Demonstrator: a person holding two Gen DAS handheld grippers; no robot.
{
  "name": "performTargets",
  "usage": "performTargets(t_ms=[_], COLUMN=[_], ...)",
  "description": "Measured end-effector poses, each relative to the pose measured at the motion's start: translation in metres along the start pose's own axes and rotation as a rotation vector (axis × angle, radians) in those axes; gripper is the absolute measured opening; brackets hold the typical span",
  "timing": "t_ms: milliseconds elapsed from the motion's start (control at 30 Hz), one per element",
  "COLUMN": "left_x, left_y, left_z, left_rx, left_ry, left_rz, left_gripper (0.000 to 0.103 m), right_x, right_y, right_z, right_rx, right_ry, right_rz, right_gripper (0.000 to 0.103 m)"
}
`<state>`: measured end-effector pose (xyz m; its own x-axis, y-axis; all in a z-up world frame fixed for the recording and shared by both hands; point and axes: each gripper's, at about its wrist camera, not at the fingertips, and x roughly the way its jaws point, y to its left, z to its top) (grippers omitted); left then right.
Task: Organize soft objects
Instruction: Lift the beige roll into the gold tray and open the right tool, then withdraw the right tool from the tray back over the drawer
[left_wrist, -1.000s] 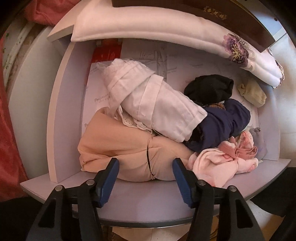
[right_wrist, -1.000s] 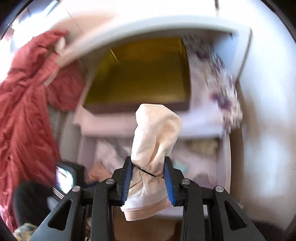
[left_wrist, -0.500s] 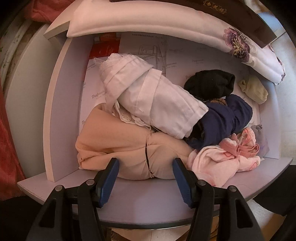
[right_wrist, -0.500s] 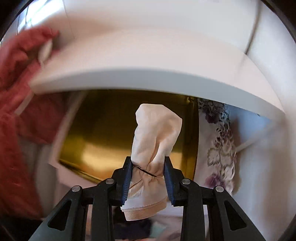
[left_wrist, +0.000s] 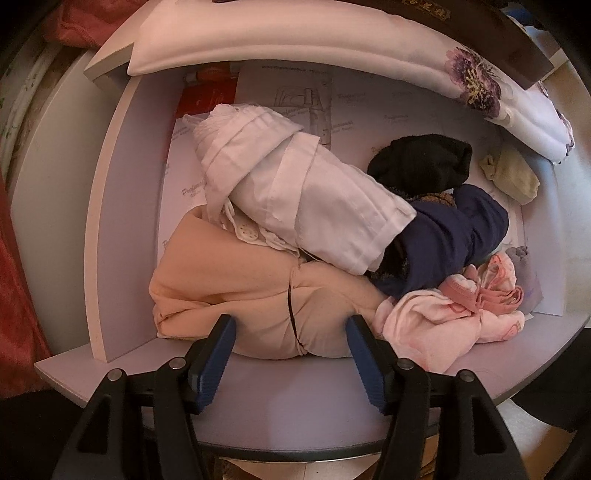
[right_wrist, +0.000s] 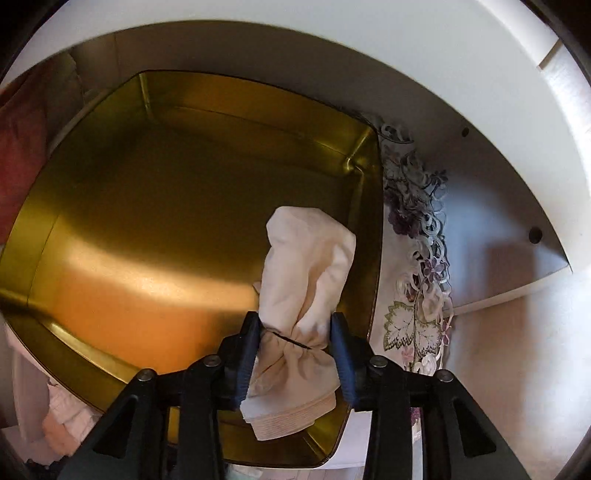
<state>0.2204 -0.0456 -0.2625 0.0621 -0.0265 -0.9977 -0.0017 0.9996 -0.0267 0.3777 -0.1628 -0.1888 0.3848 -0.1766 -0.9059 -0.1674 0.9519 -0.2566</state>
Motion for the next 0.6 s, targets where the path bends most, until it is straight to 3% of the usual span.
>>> performTargets(t_ms=[200,600], left_x=[0.001,0.001], left_y=[-0.003,-0.002], left_z=[-0.002,-0.004], left_rx=[0.002,0.004], left_ry=[-0.009,-0.012], left_rz=[-0.002,-0.006], left_gripper=[0.064,0.064], right_x=[-0.023,-0.079], right_y=[-0.006,-0.017], right_z=[-0.007,-0.058], right_rx=[0.04,0.148], right_ry=[-0.042,-0.135], right_rz=[0.012,0.09], right_gripper=[0.065,0.069])
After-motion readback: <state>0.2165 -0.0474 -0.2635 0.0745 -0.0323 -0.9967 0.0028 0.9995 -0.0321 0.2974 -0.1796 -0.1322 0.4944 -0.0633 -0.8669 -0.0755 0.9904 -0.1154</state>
